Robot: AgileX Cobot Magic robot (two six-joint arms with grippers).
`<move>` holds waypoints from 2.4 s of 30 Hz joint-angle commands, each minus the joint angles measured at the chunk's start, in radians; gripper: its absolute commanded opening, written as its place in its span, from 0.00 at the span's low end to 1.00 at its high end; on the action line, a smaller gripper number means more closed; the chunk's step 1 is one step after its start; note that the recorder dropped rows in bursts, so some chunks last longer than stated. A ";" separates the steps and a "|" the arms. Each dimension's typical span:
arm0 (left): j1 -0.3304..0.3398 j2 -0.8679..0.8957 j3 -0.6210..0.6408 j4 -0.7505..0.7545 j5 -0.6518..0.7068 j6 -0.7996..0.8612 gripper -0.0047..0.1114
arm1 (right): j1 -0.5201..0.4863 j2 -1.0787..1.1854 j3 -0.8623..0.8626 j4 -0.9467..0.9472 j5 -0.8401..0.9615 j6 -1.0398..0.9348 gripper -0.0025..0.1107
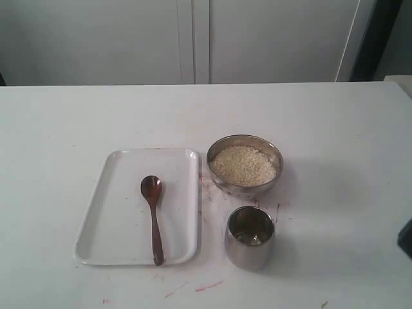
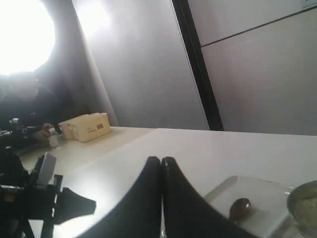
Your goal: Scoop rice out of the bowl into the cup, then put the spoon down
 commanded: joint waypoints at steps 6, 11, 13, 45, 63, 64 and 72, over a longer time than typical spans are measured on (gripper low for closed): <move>-0.002 -0.003 0.009 0.006 0.033 -0.006 0.16 | -0.003 -0.005 0.153 -0.002 -0.022 -0.083 0.02; -0.002 -0.003 0.009 0.006 0.033 -0.006 0.16 | -0.003 -0.005 0.156 -0.002 0.036 -0.188 0.02; -0.002 -0.003 0.009 0.006 0.033 -0.006 0.16 | -0.003 -0.005 0.156 -0.002 0.062 -0.218 0.02; -0.002 -0.003 0.009 0.006 0.033 -0.006 0.16 | -0.006 -0.005 0.156 0.002 0.104 -0.174 0.02; -0.002 -0.003 0.009 0.006 0.033 -0.006 0.16 | -0.418 -0.005 0.156 0.002 0.104 -0.174 0.02; -0.002 -0.003 0.009 0.006 0.033 -0.006 0.16 | -0.450 -0.005 0.156 0.002 0.104 -0.174 0.02; -0.002 -0.003 0.009 0.006 0.033 -0.006 0.16 | -0.661 -0.005 0.156 0.002 0.104 -0.174 0.02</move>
